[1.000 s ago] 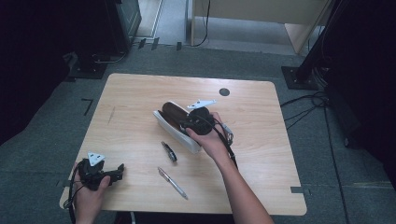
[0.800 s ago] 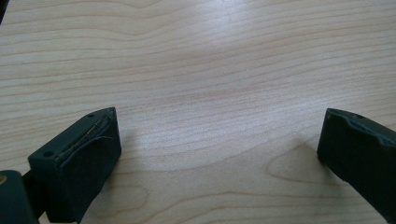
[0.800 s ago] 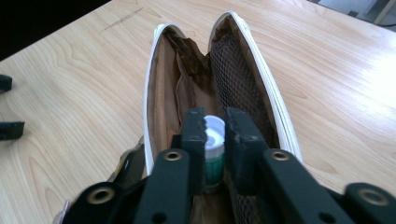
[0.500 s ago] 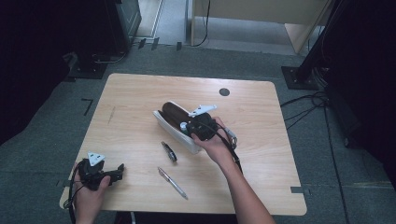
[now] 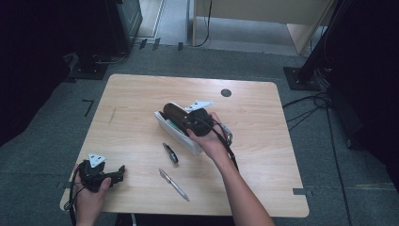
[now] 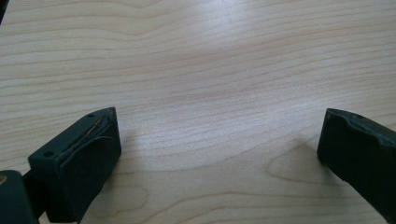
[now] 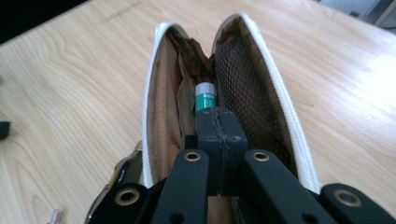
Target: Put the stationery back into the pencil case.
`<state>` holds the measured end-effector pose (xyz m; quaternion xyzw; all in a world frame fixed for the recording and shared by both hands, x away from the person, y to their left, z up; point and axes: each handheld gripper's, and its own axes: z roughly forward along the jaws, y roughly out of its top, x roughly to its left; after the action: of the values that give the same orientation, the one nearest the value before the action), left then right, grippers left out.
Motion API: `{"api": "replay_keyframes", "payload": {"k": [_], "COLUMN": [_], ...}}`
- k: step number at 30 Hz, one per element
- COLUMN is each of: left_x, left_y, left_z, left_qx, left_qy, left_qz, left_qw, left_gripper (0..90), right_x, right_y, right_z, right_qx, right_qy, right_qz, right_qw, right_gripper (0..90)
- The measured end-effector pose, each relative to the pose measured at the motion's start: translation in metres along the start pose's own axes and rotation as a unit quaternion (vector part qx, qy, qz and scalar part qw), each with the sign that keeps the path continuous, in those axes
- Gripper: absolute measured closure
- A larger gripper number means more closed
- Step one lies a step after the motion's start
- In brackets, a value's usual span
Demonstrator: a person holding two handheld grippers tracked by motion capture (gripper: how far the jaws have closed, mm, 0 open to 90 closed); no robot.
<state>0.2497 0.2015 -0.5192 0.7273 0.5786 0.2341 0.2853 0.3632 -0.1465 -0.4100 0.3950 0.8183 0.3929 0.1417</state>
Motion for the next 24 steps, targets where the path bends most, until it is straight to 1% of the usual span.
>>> {"api": "replay_keyframes", "payload": {"k": [5,8,11,13,16,19,24], "left_x": [0.0,0.0,0.0,0.0,0.0,0.0,0.0], "left_y": [0.0,0.0,0.0,0.0,0.0,0.0,0.0], "left_z": [0.0,0.0,0.0,0.0,0.0,0.0,0.0], "left_qx": [-0.001,0.0,0.0,0.0,0.0,0.001,0.0], "left_qy": [0.0,0.0,0.0,0.0,0.0,0.0,0.0], "left_qz": [-0.001,0.001,0.0,0.0,0.0,0.0,-0.001], "left_qw": [1.0,1.0,1.0,1.0,1.0,1.0,1.0], "left_gripper": [0.0,0.0,0.0,0.0,0.0,0.0,0.0], "right_x": [0.004,0.008,0.012,0.016,0.021,0.026,0.035], "right_y": [-0.004,-0.007,-0.012,-0.016,-0.022,-0.028,-0.04], "right_z": [-0.019,-0.03,-0.041,-0.046,-0.054,-0.061,-0.071], "right_qx": [-0.026,-0.04,-0.058,-0.068,-0.074,-0.082,-0.092], "right_qy": [0.016,0.027,0.021,0.022,0.024,0.019,0.012], "right_qz": [0.003,0.005,0.01,0.014,0.016,0.015,0.015], "right_qw": [0.9995,0.9988,0.9981,0.9973,0.9968,0.9963,0.9956], "right_gripper": [83.7,76.4,68.4,61.7,53.2,45.8,38.3]}}
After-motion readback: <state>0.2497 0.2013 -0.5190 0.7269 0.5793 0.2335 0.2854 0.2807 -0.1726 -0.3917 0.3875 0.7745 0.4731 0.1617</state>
